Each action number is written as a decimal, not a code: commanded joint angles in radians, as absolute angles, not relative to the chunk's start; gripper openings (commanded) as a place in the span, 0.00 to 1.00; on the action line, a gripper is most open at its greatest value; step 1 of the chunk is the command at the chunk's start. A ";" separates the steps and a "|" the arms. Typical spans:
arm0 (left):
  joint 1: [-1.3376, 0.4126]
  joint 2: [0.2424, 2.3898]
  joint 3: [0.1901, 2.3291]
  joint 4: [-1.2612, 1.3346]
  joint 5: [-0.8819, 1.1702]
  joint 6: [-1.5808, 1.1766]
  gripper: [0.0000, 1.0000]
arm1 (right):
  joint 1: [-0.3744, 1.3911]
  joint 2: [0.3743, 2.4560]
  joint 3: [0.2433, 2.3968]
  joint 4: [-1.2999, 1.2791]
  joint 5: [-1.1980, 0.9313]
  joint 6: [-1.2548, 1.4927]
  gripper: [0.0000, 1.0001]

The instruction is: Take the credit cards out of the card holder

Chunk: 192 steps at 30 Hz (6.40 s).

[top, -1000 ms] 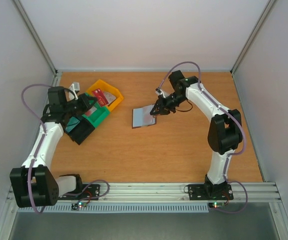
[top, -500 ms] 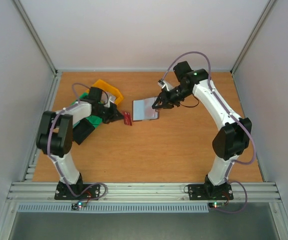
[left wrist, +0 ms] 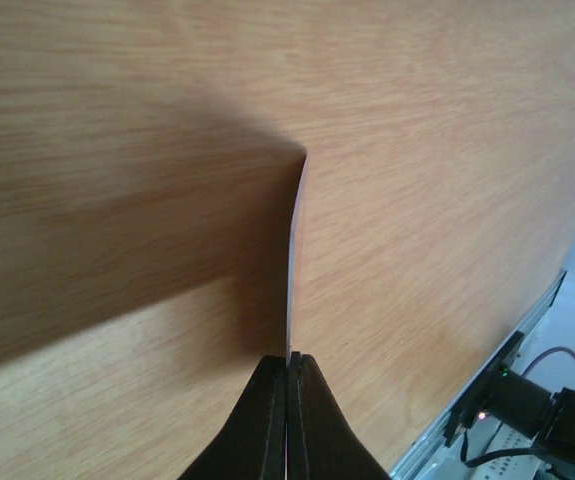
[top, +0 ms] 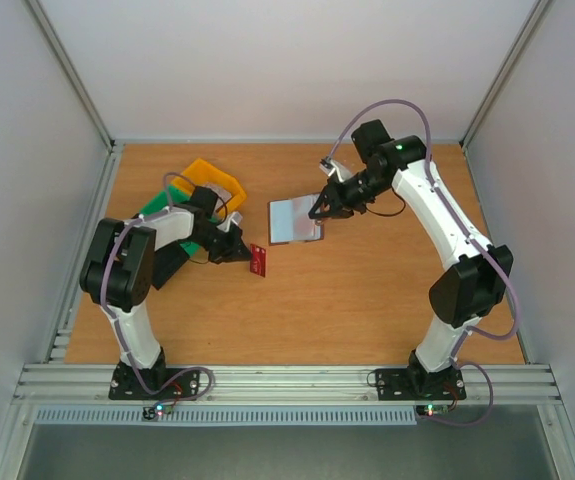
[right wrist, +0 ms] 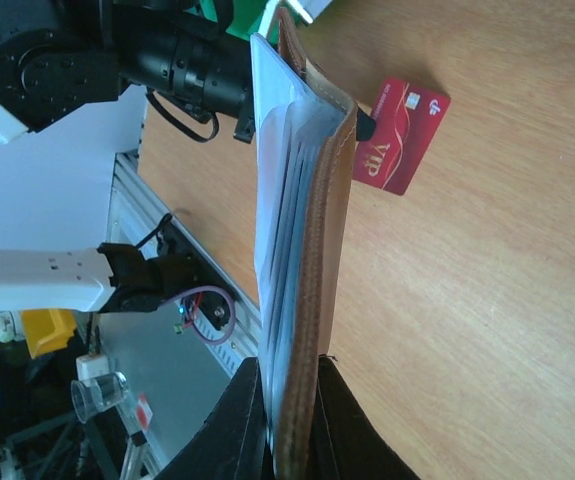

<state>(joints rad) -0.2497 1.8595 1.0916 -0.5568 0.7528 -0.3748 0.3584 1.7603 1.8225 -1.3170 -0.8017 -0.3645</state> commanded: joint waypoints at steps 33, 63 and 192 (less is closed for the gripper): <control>-0.277 1.339 1.277 -0.854 1.110 0.482 0.99 | 0.357 1.627 1.954 -1.434 -0.837 -0.515 0.01; -0.404 1.180 1.127 0.184 1.035 -0.407 0.00 | 0.347 1.540 1.995 -1.281 -1.080 -0.528 0.43; -0.599 1.298 1.240 -0.173 0.434 -0.253 0.91 | 0.605 1.845 2.458 -1.421 -0.454 -0.236 0.01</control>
